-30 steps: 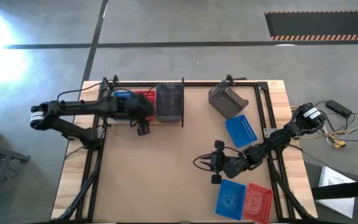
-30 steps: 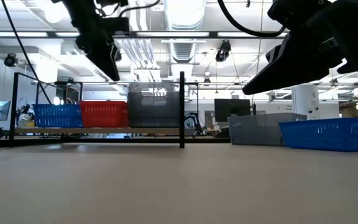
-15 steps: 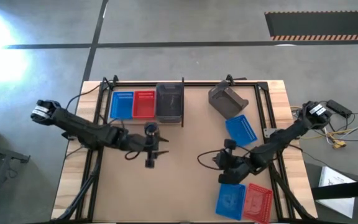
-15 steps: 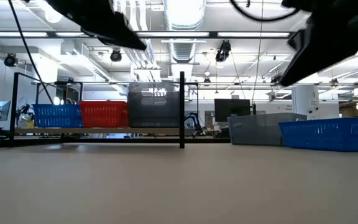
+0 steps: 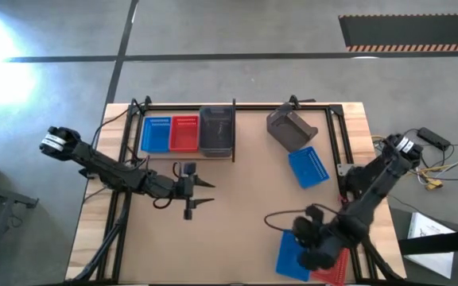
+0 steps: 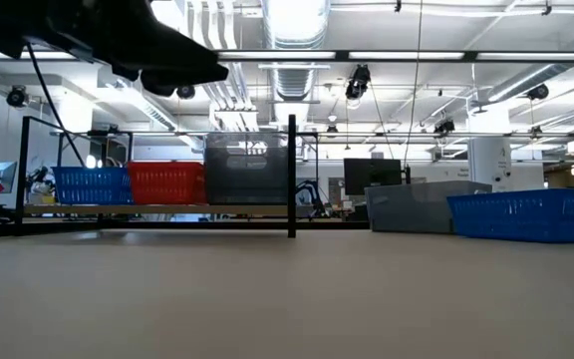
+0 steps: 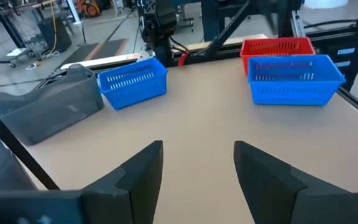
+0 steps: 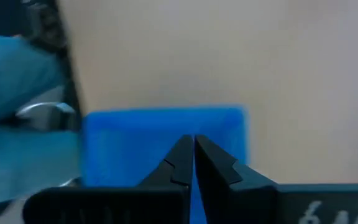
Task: Stack baskets on shelf by color
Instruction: Stack the red bin on the stacked red bins on the shelf
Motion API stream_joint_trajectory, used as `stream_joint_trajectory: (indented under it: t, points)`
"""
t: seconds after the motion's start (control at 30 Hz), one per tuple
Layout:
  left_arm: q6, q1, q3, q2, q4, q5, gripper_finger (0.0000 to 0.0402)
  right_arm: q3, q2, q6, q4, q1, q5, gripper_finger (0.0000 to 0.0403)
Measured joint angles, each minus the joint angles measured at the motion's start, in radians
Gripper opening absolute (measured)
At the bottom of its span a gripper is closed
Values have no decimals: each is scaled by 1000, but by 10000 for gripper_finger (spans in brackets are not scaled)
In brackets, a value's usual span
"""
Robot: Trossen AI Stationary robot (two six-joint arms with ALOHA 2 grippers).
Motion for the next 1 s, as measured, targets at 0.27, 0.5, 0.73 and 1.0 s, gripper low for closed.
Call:
stream_joint_trajectory:
  t: [0.27, 0.5, 0.73, 1.0]
  points:
    - [0, 0, -12, 0, 2, -1, 182, 15, 77, 411, 29, 209, -248, 17]
    - [1, 0, -13, 0, 3, -1, 182, 21, 202, 521, 104, 310, -385, 107]
    - [2, 0, -13, 0, 2, -1, 182, 78, 323, 422, 105, 315, -379, 177]
    - [2, 0, -13, 0, 2, -1, 182, 182, 448, 352, -110, 315, -353, 101]
